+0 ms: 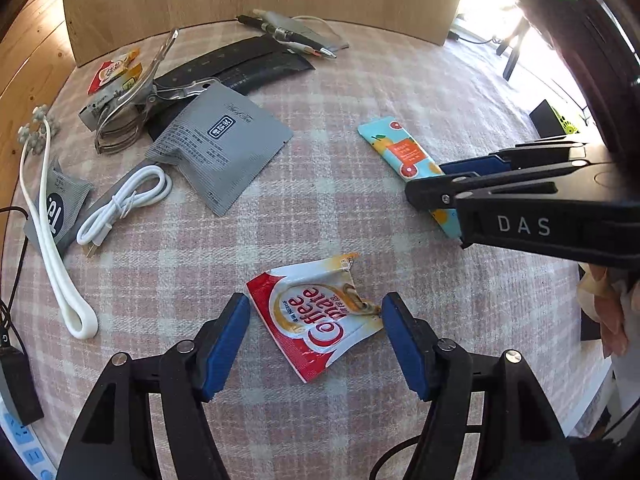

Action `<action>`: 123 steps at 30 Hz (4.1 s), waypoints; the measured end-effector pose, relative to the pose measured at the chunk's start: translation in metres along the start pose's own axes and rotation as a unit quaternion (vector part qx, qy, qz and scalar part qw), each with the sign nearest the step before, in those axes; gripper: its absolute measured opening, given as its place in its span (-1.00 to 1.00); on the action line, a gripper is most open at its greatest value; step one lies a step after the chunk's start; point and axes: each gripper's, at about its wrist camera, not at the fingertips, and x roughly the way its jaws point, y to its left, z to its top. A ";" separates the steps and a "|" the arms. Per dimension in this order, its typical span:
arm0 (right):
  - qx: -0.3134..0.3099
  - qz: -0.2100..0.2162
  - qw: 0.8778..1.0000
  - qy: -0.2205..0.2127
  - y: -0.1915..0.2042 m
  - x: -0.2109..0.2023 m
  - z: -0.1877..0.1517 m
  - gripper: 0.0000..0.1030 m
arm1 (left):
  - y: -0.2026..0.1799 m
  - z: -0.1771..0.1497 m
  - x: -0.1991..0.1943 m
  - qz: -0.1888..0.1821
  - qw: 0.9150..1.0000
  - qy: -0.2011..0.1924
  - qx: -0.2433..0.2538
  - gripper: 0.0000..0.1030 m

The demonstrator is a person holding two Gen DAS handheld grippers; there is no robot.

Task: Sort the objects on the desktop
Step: 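Grasp the orange-print hand cream tube with the right gripper while the left grasps the Coffee-mate sachet, then carry the tube and sachet into the black tray and release both, then move both grippers back over the table toward the remaining items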

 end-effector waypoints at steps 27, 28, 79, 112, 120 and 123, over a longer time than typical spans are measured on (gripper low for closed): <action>0.089 0.049 0.994 -0.044 -0.118 -0.034 -0.077 -0.43 | 0.011 -0.008 -0.021 0.008 0.997 -0.009 -0.077 -0.96; 0.090 0.051 0.994 -0.046 -0.121 -0.036 -0.078 -0.43 | 0.014 -0.011 -0.028 0.005 0.997 -0.011 -0.081 -0.97; 0.324 -0.098 0.940 -0.045 -0.475 -0.143 -0.238 -0.43 | -0.537 0.146 0.017 -0.196 0.929 -0.009 0.315 -0.97; 0.297 -0.068 0.943 -0.134 -0.403 -0.196 -0.212 -0.17 | -0.404 0.127 -0.042 -0.071 0.971 -0.069 0.218 -0.40; 0.239 -0.043 0.957 -0.159 -0.329 -0.195 -0.193 0.08 | -0.324 0.093 -0.088 -0.022 0.980 -0.111 0.161 -0.22; 0.217 -0.034 0.962 -0.164 -0.300 -0.195 -0.183 0.26 | -0.301 0.080 -0.102 -0.007 0.981 -0.127 0.150 -0.09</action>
